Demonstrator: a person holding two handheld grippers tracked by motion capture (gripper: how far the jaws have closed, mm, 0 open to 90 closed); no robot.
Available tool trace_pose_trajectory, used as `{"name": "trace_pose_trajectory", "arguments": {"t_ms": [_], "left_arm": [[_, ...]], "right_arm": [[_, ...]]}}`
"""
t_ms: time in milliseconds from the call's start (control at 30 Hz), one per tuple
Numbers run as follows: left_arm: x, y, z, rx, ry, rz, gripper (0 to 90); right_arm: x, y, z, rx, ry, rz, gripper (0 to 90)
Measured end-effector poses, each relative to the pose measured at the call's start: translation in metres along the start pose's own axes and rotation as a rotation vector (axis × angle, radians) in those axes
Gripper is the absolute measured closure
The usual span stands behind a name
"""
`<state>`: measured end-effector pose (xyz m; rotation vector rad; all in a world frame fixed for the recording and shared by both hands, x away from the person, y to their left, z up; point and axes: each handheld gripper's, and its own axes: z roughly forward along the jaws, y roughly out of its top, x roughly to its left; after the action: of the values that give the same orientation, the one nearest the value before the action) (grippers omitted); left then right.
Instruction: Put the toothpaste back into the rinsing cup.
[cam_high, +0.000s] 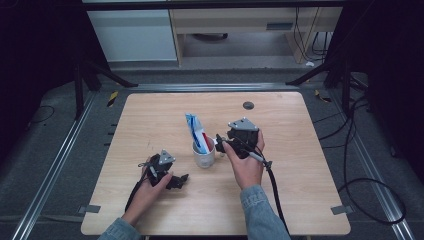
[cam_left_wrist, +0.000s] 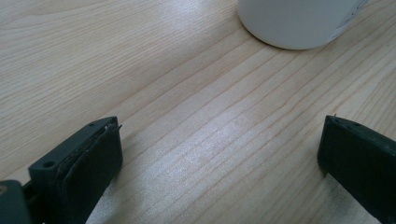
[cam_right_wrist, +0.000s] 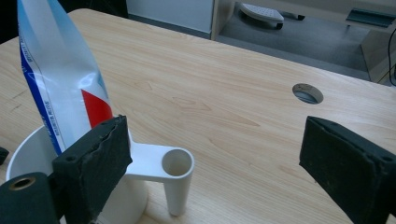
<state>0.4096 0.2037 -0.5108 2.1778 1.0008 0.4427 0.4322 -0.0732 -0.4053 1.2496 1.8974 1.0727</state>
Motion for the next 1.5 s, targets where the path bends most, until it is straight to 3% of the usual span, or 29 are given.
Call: {"name": "trace_pose_trajectory", "arguments": {"t_ms": [200,367,633,767,1067,1500], "left_arm": [[0.0,0.0,0.0,-0.001,-0.001,-0.001,0.0],[-0.001,0.0,0.0,0.0,0.0,-0.001,0.0],[-0.001,0.0,0.0,0.0,0.0,-0.002,0.0],[-0.001,0.0,0.0,0.0,0.0,-0.002,0.0],[-0.002,0.0,0.0,0.0,0.0,-0.002,0.0],[-0.002,0.0,0.0,0.0,0.001,-0.002,0.0]], "right_arm": [[-0.013,-0.002,-0.005,0.01,-0.023,0.001,7.3],[-0.025,-0.007,-0.008,0.052,-0.047,-0.014,6.4],[-0.059,-0.022,-0.019,0.111,-0.075,-0.004,8.3],[-0.074,-0.027,-0.028,0.113,-0.083,0.004,9.1],[-0.098,-0.036,-0.043,0.149,-0.124,-0.019,9.3],[-0.129,-0.067,-0.056,0.177,-0.145,0.046,14.1]]}}
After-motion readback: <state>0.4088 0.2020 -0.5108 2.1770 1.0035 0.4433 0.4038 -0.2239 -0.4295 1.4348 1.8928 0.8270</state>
